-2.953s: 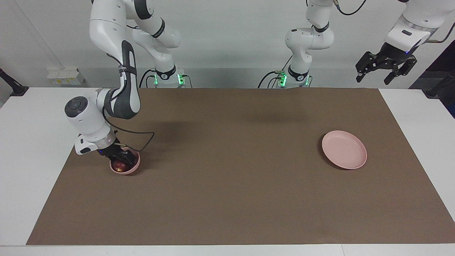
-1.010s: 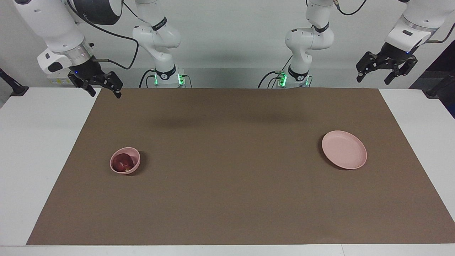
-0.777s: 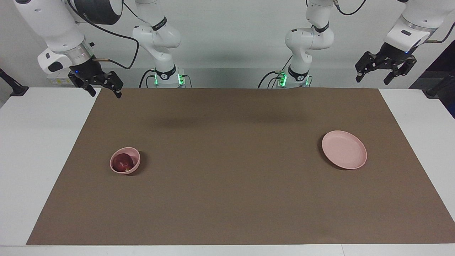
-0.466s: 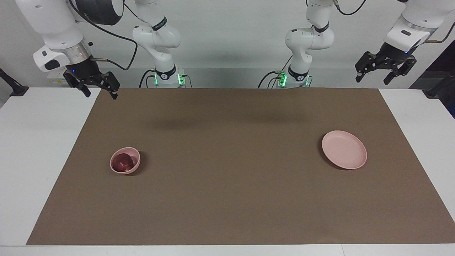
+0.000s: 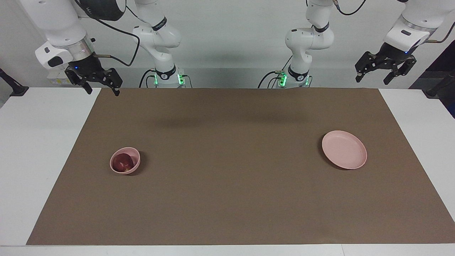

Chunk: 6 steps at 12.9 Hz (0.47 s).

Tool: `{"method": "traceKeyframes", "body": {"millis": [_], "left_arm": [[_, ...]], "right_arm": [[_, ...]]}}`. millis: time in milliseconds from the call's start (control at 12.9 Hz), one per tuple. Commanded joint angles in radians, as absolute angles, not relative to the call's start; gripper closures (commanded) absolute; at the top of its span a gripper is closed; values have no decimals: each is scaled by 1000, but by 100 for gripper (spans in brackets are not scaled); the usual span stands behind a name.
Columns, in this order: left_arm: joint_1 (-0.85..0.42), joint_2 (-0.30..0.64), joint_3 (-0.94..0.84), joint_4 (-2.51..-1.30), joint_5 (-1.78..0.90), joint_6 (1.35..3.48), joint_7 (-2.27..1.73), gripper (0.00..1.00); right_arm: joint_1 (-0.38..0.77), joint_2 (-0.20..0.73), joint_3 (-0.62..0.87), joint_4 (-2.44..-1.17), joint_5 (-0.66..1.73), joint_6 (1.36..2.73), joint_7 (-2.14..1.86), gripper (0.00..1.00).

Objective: Move apple from plate to bowl

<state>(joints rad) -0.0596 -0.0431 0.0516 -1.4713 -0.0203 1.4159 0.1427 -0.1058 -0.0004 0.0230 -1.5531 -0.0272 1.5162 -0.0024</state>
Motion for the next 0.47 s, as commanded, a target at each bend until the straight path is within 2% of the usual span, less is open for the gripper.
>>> {"method": "traceKeyframes", "body": {"millis": [0, 389], "left_arm": [[-64, -67, 54, -1497, -14, 1416, 138, 0], [-61, -69, 55, -1496, -14, 1413, 137, 0]], "right_arm": [[-110, 18, 31, -1500, -23, 1462, -20, 0], [-106, 51, 32, -1442, -21, 1405, -18, 0]]}}
